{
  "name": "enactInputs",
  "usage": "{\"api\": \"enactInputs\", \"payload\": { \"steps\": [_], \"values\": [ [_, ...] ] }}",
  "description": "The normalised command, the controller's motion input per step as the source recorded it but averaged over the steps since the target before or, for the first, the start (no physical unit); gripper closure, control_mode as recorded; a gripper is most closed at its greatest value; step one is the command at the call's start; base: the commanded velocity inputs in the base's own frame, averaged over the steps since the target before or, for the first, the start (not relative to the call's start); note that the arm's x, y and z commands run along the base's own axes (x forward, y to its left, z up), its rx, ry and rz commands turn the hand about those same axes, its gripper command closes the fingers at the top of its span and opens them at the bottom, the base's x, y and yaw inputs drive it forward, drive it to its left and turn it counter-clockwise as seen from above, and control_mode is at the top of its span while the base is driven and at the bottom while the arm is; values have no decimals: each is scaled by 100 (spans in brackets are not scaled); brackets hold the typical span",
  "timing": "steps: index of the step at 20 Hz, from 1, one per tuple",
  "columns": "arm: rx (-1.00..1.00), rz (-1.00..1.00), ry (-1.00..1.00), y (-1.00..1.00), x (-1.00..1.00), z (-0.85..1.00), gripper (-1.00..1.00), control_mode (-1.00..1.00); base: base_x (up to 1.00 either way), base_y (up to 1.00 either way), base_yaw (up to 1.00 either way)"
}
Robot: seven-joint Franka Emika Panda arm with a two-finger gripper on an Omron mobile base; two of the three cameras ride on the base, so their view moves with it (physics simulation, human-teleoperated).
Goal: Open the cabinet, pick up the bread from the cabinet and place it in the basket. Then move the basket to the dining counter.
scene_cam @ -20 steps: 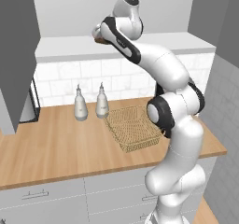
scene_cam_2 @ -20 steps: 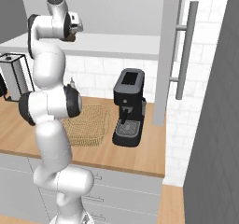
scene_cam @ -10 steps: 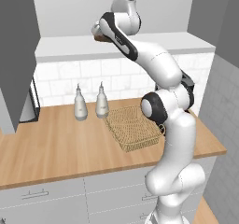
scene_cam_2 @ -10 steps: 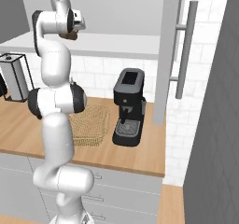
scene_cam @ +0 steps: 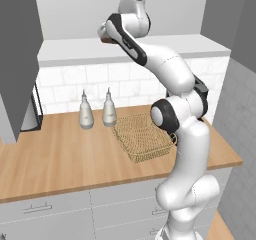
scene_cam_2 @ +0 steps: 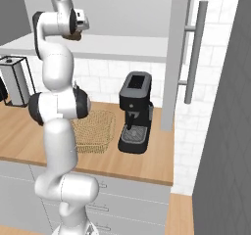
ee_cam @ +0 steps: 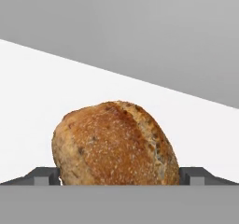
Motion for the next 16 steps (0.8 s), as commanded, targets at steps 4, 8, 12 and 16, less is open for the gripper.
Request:
{"api": "enactInputs", "payload": {
  "steps": [4, 8, 12, 16],
  "values": [
    [-7, 0, -13, 8, -2, -25, -100, -100, 0, 0, 0],
    [-2, 0, -11, 4, -11, -6, -100, -100, 0, 0, 0],
    [-5, 0, -13, 25, -30, 0, 100, -100, 0, 0, 0],
    [-7, -2, -20, 22, -64, 0, 100, -100, 0, 0, 0]
  ]
}}
